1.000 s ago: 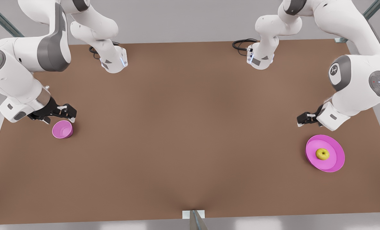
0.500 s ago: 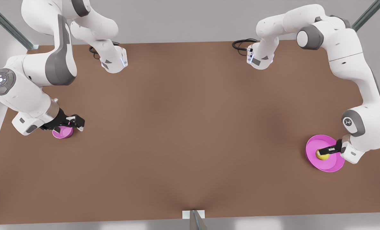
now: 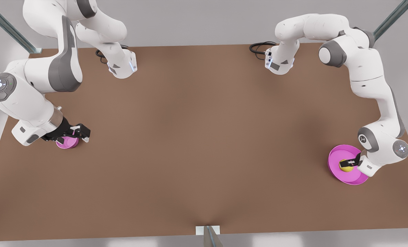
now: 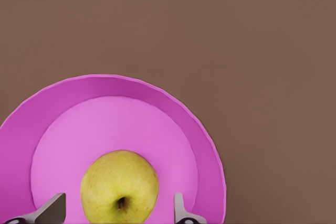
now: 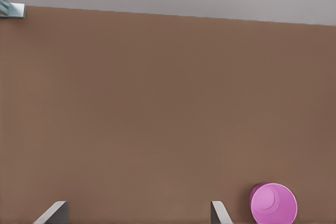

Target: Use the left arm to pick up the apple from the plate, transfer it to the gripper of the right arm, and then use the right arm to place it into the bowl

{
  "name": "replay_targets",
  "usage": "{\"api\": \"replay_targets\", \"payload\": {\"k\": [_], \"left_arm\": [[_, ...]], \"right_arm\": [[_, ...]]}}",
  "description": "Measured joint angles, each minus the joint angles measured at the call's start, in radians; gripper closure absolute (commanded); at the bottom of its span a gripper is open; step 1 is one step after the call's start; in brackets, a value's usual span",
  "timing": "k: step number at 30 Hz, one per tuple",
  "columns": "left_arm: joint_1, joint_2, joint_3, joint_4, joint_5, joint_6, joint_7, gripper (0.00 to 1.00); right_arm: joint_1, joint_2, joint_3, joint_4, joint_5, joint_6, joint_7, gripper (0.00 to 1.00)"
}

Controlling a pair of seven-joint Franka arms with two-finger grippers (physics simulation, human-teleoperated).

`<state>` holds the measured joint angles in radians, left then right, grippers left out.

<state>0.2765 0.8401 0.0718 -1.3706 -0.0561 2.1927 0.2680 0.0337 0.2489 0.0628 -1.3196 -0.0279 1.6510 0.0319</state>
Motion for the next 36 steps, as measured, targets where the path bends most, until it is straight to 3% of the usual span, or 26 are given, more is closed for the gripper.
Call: {"api": "replay_targets", "payload": {"k": [12, 15, 18, 30, 36], "left_arm": [[0.013, 0.062, -0.001, 0.000, 0.000, 0.081, 0.042, 0.01], [0.013, 0.062, -0.001, 0.000, -0.001, 0.091, 0.049, 0.07], [0.013, 0.062, -0.001, 0.000, -0.002, 0.097, 0.055, 0.21], [0.009, 0.066, -0.001, 0.002, 0.003, 0.111, 0.064, 0.26], [-0.044, -0.025, -0.026, 0.012, 0.006, 0.113, 0.063, 0.26]], "right_arm": [[0.019, -0.005, 0.005, 0.008, 0.001, -0.002, 0.028, 0.00], [0.012, -0.004, 0.003, 0.006, 0.005, -0.002, 0.033, 0.00], [0.025, -0.010, 0.008, 0.038, -0.024, -0.009, 0.031, 0.00], [-0.029, -0.062, 0.011, -0.036, -0.067, -0.025, 0.017, 0.00], [-0.031, -0.061, 0.009, -0.043, -0.065, -0.018, 0.013, 0.00]]}}
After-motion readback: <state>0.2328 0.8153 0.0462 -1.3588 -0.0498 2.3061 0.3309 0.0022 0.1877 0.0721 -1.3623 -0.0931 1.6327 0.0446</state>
